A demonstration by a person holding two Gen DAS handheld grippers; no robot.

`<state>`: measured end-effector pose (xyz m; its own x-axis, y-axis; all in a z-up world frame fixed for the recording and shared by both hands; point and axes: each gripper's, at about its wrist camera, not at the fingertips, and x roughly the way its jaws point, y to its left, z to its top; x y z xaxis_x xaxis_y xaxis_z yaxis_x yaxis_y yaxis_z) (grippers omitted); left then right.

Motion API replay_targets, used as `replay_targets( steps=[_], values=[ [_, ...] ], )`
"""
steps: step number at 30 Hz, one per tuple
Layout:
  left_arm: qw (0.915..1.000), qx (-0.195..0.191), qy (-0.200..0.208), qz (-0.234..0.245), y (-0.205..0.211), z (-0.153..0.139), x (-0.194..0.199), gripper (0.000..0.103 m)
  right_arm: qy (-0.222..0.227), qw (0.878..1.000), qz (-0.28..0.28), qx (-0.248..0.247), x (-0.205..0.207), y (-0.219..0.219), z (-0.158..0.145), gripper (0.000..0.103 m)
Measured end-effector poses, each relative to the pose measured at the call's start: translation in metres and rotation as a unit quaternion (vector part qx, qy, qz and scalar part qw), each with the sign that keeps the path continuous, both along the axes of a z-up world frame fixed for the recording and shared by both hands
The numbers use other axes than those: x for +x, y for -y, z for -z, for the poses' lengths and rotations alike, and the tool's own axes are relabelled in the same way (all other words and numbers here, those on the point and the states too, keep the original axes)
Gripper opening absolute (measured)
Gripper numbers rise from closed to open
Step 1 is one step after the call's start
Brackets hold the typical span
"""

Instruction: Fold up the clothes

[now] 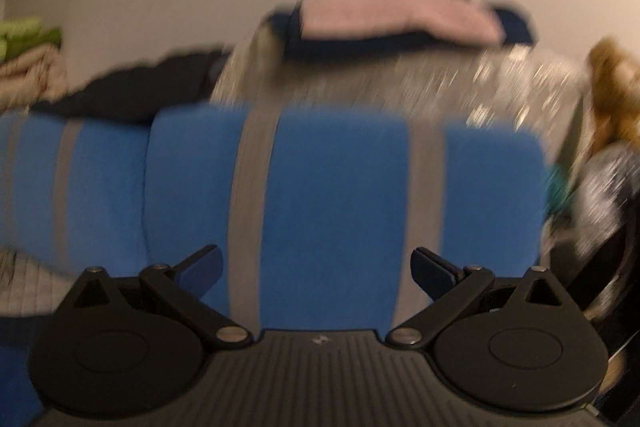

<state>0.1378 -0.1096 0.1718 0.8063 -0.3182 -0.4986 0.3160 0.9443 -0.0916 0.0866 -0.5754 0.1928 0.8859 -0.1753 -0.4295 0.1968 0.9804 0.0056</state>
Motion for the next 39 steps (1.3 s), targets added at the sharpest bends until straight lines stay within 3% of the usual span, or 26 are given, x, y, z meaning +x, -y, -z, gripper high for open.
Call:
replay_targets(
  steps=[7, 10, 17, 21, 25, 29, 32, 33, 34, 35, 36, 38, 39],
  values=[
    [0.9976, 0.031, -0.057, 0.026, 0.012, 0.055, 0.039, 0.084, -0.087, 0.990, -0.024, 0.104, 0.043, 0.009, 0.082, 0.103],
    [0.9962, 0.020, -0.076, 0.036, 0.022, 0.069, 0.064, 0.084, -0.117, 0.981, -0.013, 0.154, 0.066, 0.014, 0.106, 0.103],
    [0.9868, -0.014, -0.153, 0.053, 0.057, 0.099, 0.134, 0.084, -0.178, 0.960, -0.035, 0.212, 0.121, 0.015, 0.156, 0.103],
    [0.9707, -0.052, -0.224, 0.071, 0.067, 0.123, 0.167, 0.083, -0.196, 0.949, -0.044, 0.244, 0.150, 0.015, 0.180, 0.103],
    [0.9460, -0.122, -0.285, 0.096, 0.069, 0.144, 0.190, 0.083, -0.208, 0.936, -0.068, 0.277, 0.174, 0.013, 0.201, 0.103],
    [0.9122, -0.184, -0.344, 0.126, 0.073, 0.164, 0.199, 0.083, -0.229, 0.921, -0.096, 0.301, 0.194, 0.012, 0.216, 0.103],
    [0.9023, -0.203, -0.363, 0.114, 0.076, 0.175, 0.197, 0.077, -0.234, 0.912, -0.106, 0.321, 0.200, 0.009, 0.220, 0.094],
    [0.9000, -0.214, -0.365, 0.104, 0.075, 0.177, 0.195, 0.065, -0.232, 0.910, -0.109, 0.325, 0.200, 0.008, 0.219, 0.091],
    [0.8976, -0.226, -0.367, 0.094, 0.073, 0.178, 0.192, 0.045, -0.230, 0.909, -0.111, 0.330, 0.200, 0.007, 0.219, 0.089],
    [0.8979, -0.228, -0.365, 0.094, 0.074, 0.177, 0.188, 0.036, -0.229, 0.907, -0.113, 0.335, 0.200, 0.005, 0.218, 0.085],
    [0.8984, -0.229, -0.363, 0.094, 0.075, 0.175, 0.185, 0.026, -0.227, 0.905, -0.115, 0.340, 0.200, 0.004, 0.217, 0.069],
    [0.9159, -0.208, -0.330, 0.094, 0.080, 0.161, 0.173, 0.020, -0.224, 0.902, -0.119, 0.350, 0.201, 0.001, 0.216, 0.052],
    [0.9272, -0.194, -0.304, 0.100, 0.084, 0.152, 0.168, 0.018, -0.222, 0.900, -0.122, 0.354, 0.201, 0.000, 0.215, 0.035]
  ],
)
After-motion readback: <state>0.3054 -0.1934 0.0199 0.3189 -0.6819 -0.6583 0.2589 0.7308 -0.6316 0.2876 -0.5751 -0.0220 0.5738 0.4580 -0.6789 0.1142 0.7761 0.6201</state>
